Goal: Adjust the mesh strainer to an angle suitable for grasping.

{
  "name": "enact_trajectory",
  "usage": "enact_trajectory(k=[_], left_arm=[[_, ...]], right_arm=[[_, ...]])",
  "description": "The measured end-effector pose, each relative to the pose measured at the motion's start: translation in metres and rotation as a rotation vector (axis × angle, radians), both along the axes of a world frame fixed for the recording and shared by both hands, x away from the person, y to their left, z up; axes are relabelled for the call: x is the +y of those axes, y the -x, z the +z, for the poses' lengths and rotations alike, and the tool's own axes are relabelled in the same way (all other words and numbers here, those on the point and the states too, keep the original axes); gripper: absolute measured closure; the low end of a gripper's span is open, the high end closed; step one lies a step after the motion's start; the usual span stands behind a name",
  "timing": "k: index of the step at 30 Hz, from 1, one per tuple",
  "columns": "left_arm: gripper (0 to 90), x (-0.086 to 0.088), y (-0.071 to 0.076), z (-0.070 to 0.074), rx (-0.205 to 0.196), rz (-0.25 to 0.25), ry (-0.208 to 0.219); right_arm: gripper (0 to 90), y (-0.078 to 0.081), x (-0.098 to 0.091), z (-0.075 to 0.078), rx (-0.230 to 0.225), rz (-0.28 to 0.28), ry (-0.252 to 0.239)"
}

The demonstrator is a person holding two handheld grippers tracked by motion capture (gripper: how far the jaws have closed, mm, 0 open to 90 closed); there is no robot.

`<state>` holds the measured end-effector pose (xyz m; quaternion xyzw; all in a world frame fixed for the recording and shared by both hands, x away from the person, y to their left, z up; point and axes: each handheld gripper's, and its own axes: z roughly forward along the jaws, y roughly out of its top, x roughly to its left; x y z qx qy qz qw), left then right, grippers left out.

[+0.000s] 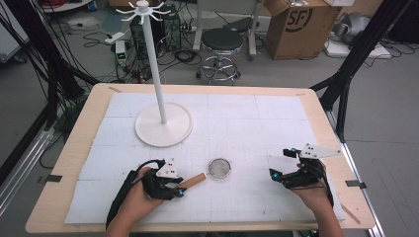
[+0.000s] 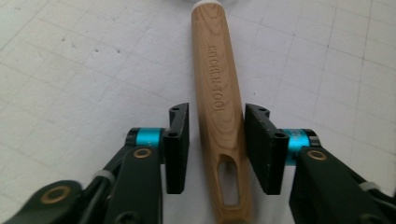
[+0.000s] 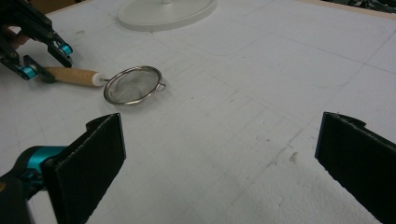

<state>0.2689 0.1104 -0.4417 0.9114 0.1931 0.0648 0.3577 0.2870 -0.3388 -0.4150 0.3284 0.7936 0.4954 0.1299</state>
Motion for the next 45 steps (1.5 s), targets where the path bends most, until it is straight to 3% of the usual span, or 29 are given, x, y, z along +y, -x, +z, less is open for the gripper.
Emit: enact_trajectory(k=[9,16,26,45], left_arm=[[67.5,-0.005,0.0,0.002,-0.028,-0.028,-0.022],[67.6,-0.024,0.0,0.001,-0.035,-0.077,-0.016],[68.6,-0.05,-0.005,0.004,-0.043,-0.109,-0.022],[68.4,-0.079,-0.01,0.004,-0.058,-0.159,-0.029]], right_arm=[[0.5,-0.001,0.002,-0.001,0.004,0.004,0.008],[0.5,-0.001,0.002,-0.001,0.005,0.001,0.006],[0.5,-0.001,0.0,0.0,0.004,0.0,-0.005],[0.5,-0.001,0.0,0.0,0.005,-0.001,-0.002]])
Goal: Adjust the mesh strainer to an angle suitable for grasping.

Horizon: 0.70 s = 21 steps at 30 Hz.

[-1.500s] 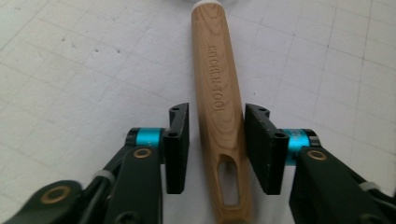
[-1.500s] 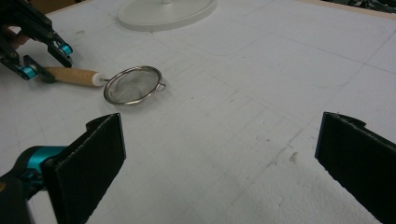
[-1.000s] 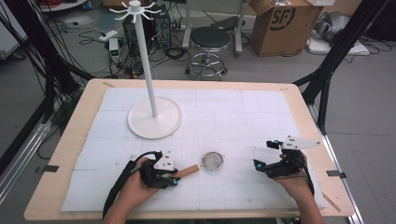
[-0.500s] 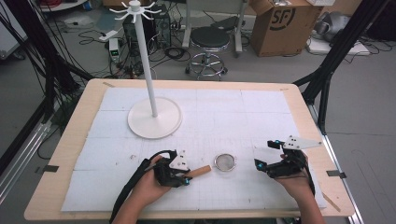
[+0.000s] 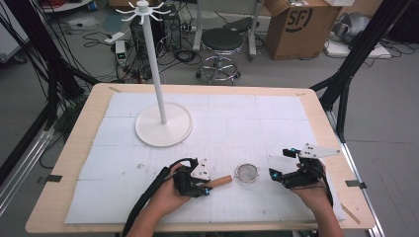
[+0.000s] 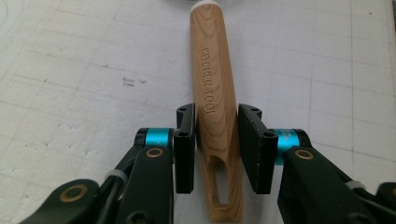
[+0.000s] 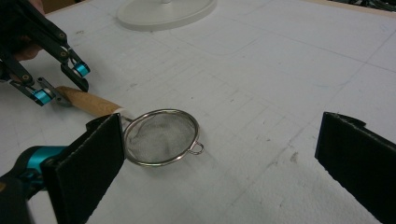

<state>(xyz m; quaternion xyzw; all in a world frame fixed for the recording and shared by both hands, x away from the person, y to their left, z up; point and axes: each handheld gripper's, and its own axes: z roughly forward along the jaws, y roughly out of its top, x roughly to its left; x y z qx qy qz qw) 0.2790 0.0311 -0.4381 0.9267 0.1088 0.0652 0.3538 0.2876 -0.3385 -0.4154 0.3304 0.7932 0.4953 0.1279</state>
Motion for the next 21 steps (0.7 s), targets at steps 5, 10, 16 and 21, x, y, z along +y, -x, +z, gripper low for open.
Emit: enact_trajectory(k=[5,10,16,21], left_arm=[[60.5,0.001,0.001,-0.002,-0.025,0.022,-0.006],[59.0,0.009,0.001,-0.002,-0.014,0.024,-0.003],[68.1,0.009,0.0,-0.001,-0.001,-0.014,-0.017],[69.4,0.0,0.001,-0.001,-0.021,-0.016,-0.005]], right_arm=[[0.5,0.0,0.0,0.0,-0.002,0.002,0.0],[0.5,0.0,0.0,0.0,-0.002,0.003,0.0],[0.5,0.0,0.001,0.0,0.001,0.004,0.0],[0.5,-0.001,0.002,-0.001,-0.002,0.006,0.004]])
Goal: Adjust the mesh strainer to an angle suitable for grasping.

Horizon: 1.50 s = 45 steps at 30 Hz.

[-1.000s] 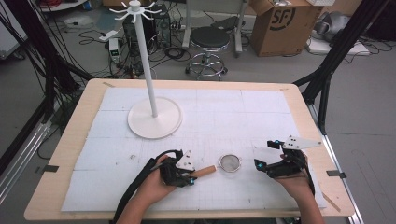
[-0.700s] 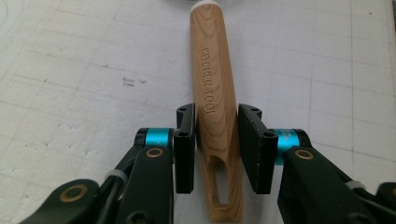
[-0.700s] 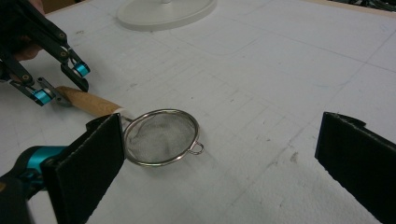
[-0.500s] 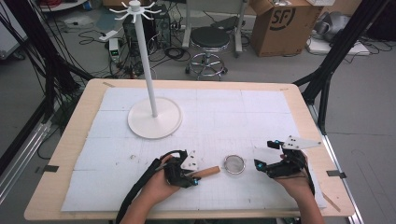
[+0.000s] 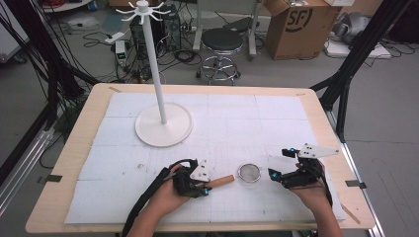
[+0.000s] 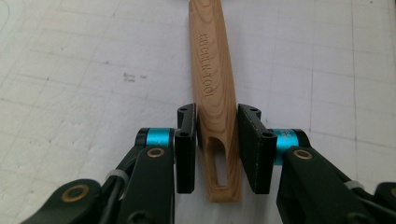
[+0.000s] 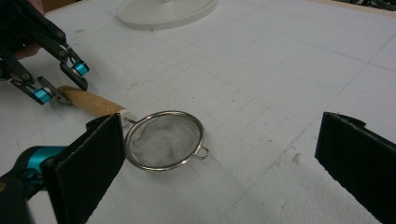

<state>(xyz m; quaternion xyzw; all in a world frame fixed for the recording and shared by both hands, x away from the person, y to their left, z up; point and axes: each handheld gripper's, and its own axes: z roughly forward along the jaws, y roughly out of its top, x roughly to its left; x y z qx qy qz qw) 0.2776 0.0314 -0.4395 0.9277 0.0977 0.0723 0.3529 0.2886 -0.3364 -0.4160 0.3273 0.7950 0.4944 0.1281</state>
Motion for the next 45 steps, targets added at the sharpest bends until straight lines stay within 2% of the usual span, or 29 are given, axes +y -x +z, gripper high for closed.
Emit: enact_trajectory(k=[16,19,23,25,30,35,45], left_arm=[[68.5,-0.044,-0.003,0.0,-0.006,-0.058,-0.004],[58.0,-0.041,-0.004,0.0,-0.002,-0.039,-0.002],[51.8,-0.035,-0.005,0.0,-0.005,-0.013,-0.001],[49.7,-0.03,-0.006,-0.001,-0.026,0.008,-0.003],[48.9,-0.019,-0.014,-0.001,-0.018,0.062,0.001],[44.9,-0.015,-0.021,-0.003,-0.011,0.094,0.017],[40.6,-0.009,-0.038,-0.008,0.037,0.17,0.076]], right_arm=[[0.5,0.001,-0.002,0.001,-0.002,0.001,-0.008],[0.5,0.001,-0.004,0.001,0.0,-0.008,-0.015],[0.5,0.002,-0.005,0.001,0.001,-0.008,-0.015],[0.5,0.001,-0.004,0.001,-0.002,-0.005,-0.015],[0.5,0.001,-0.003,0.001,-0.002,-0.004,-0.012],[0.5,0.0,-0.003,0.0,-0.002,-0.002,-0.008],[0.5,0.0,-0.003,0.0,0.002,-0.002,-0.013]])
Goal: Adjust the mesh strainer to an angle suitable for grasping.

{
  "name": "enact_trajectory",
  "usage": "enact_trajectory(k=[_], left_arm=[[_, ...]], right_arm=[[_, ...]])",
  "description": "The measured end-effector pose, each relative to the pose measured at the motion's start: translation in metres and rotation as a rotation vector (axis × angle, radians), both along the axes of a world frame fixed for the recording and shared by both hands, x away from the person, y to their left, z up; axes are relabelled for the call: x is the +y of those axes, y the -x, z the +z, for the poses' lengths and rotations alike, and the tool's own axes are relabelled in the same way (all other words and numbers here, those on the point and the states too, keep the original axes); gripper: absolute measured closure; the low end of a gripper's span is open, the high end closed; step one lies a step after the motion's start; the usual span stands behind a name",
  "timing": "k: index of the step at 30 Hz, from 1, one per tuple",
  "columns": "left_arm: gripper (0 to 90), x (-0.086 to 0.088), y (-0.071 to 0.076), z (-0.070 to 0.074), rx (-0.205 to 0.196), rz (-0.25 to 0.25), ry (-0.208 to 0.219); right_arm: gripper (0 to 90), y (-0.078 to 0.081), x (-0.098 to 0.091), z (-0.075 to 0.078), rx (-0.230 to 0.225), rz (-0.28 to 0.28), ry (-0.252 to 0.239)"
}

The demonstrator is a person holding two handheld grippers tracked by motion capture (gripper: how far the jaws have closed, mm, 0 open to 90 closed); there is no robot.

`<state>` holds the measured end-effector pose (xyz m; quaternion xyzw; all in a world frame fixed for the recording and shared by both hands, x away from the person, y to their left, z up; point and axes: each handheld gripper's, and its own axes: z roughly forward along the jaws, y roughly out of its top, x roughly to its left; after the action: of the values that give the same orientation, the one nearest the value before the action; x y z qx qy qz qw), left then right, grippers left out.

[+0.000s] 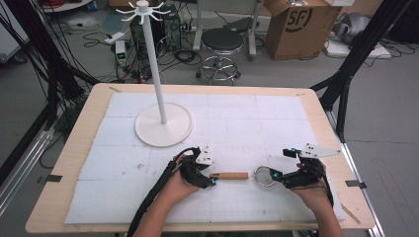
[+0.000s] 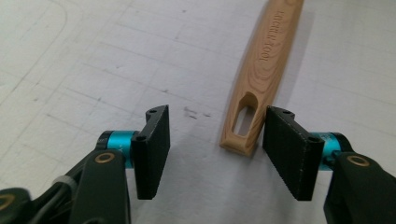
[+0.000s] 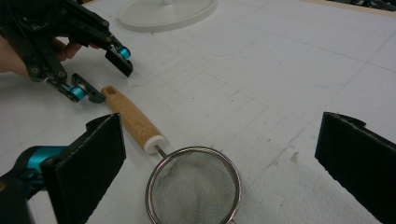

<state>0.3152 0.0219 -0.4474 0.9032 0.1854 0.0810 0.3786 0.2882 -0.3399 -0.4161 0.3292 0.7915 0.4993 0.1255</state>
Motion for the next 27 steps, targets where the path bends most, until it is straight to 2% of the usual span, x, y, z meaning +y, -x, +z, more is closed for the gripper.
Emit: enact_trajectory(k=[6,13,17,22,27], left_arm=[[39.5,0.004,-0.008,-0.002,0.012,0.032,0.026],[36.6,0.006,-0.011,-0.002,0.019,0.057,0.028],[34.8,0.008,-0.01,0.001,0.039,0.068,0.046],[29.8,0.015,-0.004,0.008,0.042,0.062,0.065],[24.4,0.031,0.003,0.019,0.033,0.065,0.116]], right_arm=[[0.5,0.0,0.0,-0.001,0.004,-0.001,0.003],[0.5,-0.001,0.001,-0.001,0.006,0.0,0.006],[0.5,0.0,0.001,-0.001,0.007,-0.001,0.003],[0.5,0.0,0.001,-0.001,0.006,0.002,0.004],[0.5,0.0,0.001,-0.001,0.006,0.003,0.005]])
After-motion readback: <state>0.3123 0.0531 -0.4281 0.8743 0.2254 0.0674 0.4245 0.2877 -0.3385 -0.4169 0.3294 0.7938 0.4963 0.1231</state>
